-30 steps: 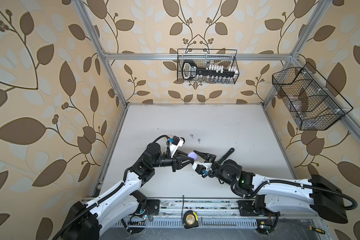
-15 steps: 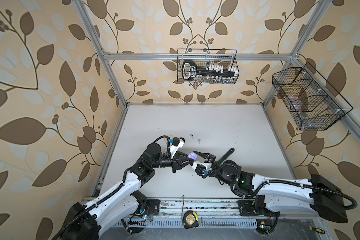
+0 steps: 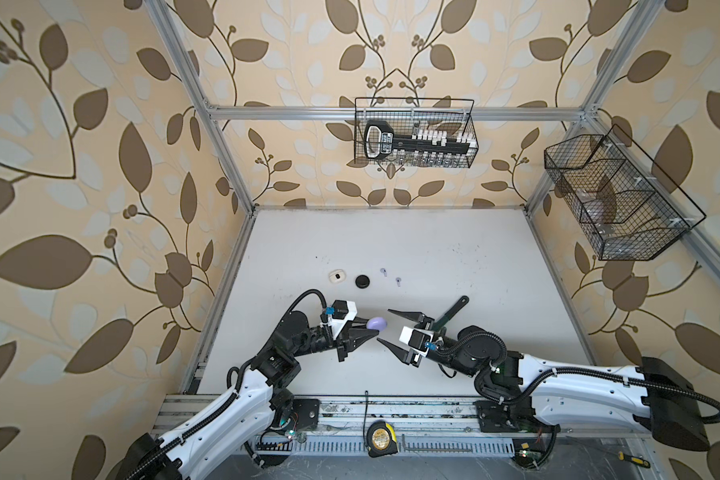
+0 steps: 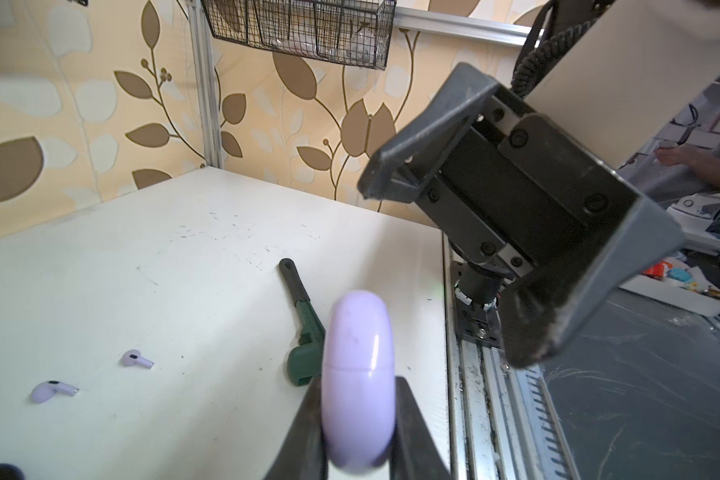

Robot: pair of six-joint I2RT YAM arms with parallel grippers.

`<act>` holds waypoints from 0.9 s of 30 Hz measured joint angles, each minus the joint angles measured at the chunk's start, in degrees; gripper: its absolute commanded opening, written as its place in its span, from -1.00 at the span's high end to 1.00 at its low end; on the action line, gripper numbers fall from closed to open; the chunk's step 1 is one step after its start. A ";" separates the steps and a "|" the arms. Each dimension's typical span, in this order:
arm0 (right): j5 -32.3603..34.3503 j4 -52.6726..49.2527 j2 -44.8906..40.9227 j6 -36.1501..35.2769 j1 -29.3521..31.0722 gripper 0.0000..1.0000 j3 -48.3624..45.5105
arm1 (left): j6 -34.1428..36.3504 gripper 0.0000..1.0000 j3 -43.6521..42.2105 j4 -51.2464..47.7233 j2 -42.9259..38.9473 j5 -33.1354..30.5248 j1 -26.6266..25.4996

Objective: Insert the wireless bluetooth earbuds into the charging case

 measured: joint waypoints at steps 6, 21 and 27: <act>0.92 0.85 2.67 1.14 -0.02 -0.25 0.00 | 3.26 1.00 -1.01 2.82 -0.28 0.70 0.00; 1.68 1.57 3.87 3.45 -1.01 -0.19 0.00 | 6.49 1.00 -3.74 5.86 -2.97 3.10 -0.28; 1.05 0.76 2.47 5.14 -1.70 -0.19 -0.02 | 7.23 1.00 -3.89 6.67 -3.06 2.82 -0.28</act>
